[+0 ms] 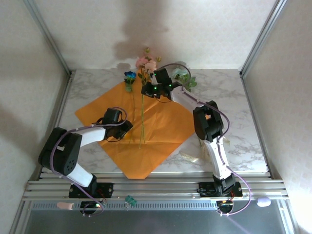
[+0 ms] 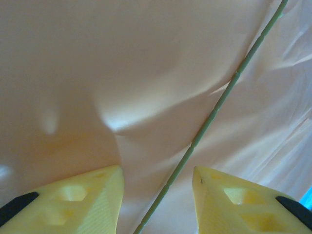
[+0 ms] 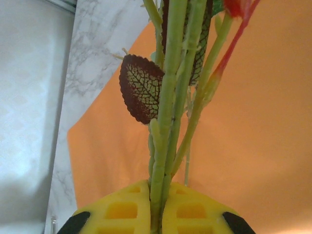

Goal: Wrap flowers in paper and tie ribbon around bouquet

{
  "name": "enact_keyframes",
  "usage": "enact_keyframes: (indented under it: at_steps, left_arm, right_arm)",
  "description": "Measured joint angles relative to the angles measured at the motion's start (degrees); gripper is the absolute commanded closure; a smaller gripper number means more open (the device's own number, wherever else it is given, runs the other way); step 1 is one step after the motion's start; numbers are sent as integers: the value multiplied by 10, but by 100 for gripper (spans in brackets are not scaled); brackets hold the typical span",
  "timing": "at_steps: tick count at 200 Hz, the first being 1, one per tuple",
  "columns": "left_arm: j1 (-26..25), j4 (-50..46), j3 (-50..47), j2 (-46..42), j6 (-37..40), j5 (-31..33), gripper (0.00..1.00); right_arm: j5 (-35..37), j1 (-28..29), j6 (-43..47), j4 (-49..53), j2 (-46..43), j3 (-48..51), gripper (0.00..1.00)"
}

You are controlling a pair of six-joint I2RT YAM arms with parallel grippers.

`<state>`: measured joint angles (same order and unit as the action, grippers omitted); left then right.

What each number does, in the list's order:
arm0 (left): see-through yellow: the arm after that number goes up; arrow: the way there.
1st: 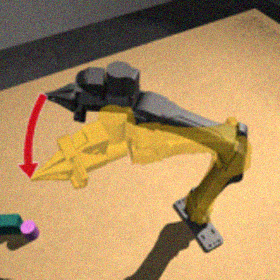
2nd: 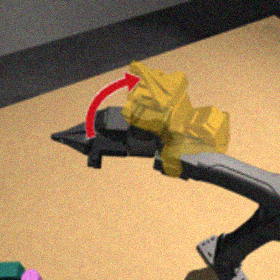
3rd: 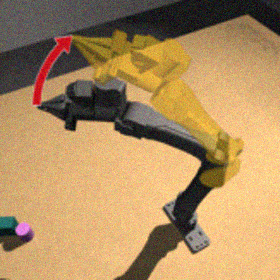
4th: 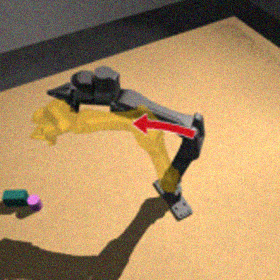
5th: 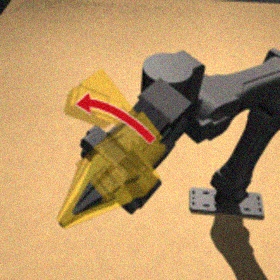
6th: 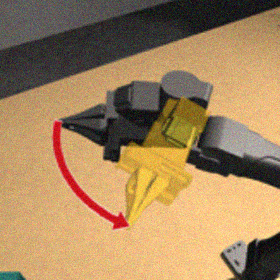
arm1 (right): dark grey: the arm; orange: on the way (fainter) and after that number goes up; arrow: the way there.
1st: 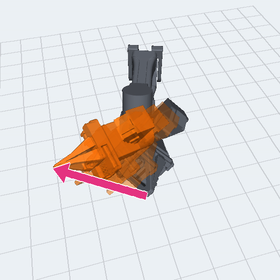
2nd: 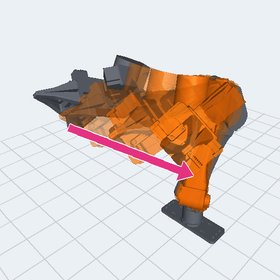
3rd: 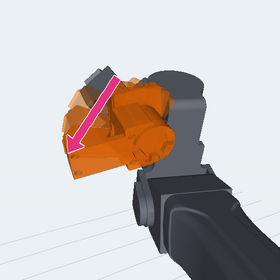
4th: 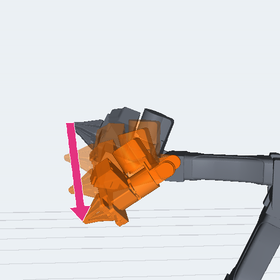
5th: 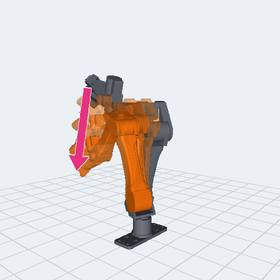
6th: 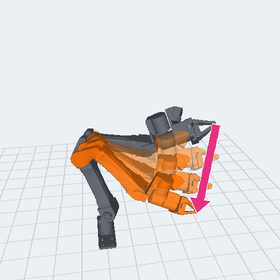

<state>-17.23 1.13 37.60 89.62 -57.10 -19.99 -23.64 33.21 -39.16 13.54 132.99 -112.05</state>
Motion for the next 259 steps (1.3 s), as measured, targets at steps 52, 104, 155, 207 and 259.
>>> enact_keyframes:
  at_steps: [52,104,155,207,259]
  left_arm:
    - [-2,0,-10,-10,0,0,59]
    - [-2,-2,-18,-19,0,-1,59]
    - [-3,0,-35,-35,-2,-4,59]
    - [-3,1,-36,-36,-2,-4,59]
    - [-3,-8,-32,-36,-2,-4,59]
  right_arm:
    - [-16,6,-10,-5,67,-59,100]
    - [-15,7,-16,19,109,-93,100]
    - [-4,17,-16,41,117,-99,97]
    - [29,21,-5,83,114,-120,54]
    - [103,-12,41,144,-24,-42,51]
